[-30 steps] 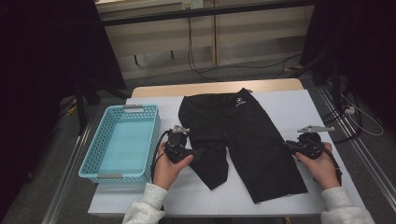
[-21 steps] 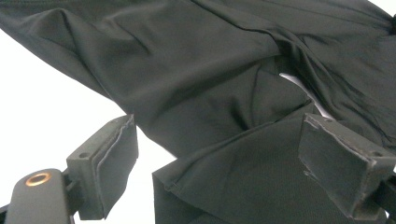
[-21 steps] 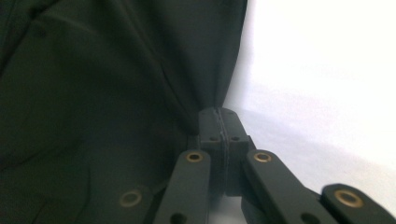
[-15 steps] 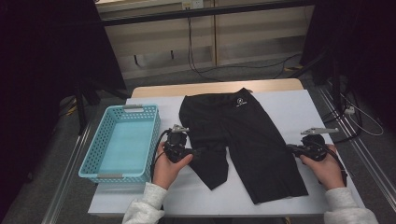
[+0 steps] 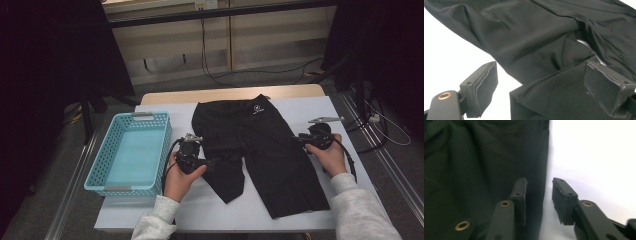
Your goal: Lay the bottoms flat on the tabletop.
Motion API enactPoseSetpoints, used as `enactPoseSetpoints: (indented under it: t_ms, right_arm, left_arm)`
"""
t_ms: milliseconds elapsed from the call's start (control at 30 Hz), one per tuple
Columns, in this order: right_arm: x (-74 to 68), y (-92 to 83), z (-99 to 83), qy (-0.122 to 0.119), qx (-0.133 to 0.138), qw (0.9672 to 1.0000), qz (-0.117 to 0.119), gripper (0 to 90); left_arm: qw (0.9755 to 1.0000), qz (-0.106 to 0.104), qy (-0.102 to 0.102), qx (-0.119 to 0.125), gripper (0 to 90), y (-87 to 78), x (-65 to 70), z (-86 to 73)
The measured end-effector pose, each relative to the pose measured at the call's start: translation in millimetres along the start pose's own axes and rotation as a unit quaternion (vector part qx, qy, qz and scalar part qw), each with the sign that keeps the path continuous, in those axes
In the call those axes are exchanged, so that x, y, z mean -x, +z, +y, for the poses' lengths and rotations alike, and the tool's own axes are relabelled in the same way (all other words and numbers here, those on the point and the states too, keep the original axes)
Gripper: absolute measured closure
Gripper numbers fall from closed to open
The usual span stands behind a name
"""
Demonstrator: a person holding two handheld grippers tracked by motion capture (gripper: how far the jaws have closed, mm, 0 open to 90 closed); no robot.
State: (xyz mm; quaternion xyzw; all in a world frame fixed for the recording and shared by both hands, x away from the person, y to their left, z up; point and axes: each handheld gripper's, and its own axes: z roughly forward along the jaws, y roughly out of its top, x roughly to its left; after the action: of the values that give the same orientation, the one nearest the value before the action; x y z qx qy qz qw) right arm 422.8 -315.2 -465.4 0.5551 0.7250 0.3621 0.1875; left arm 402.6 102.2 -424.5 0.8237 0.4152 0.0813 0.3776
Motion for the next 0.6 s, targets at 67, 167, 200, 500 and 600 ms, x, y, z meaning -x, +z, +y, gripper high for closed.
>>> enactPoseSetpoints:
  t_ms: [67, 167, 200, 500, 600]
  right_arm:
    - [-0.8, 5.8, 4.6, -0.003, 0.0, 1.0, 0.002, 72.8]
    - [2.8, 9.7, 7.2, 0.013, -0.001, 0.9998, 0.013, 89.1]
    - [4.7, 9.7, 7.4, 0.025, -0.001, 0.9995, 0.017, 90.0]
    - [25.3, -3.3, -1.5, 0.058, 0.003, 0.9982, 0.01, 90.0]
    - [29.8, -8.5, -5.4, 0.067, 0.004, 0.9978, 0.005, 90.0]
  left_arm:
    - [1.0, 0.004, -0.002, 0.003, 12.9, 1.1, 0.1, -0.8]
    - [1.0, 0.004, -0.001, -0.001, 13.4, 2.1, -0.2, -1.7]
    - [1.0, 0.004, -0.001, -0.001, 13.4, 2.1, -0.2, -1.9]
    - [1.0, 0.003, 0.005, -0.001, 14.0, 2.8, 0.5, -1.7]
    - [1.0, -0.002, 0.004, -0.004, 14.0, 2.1, 1.8, -0.6]
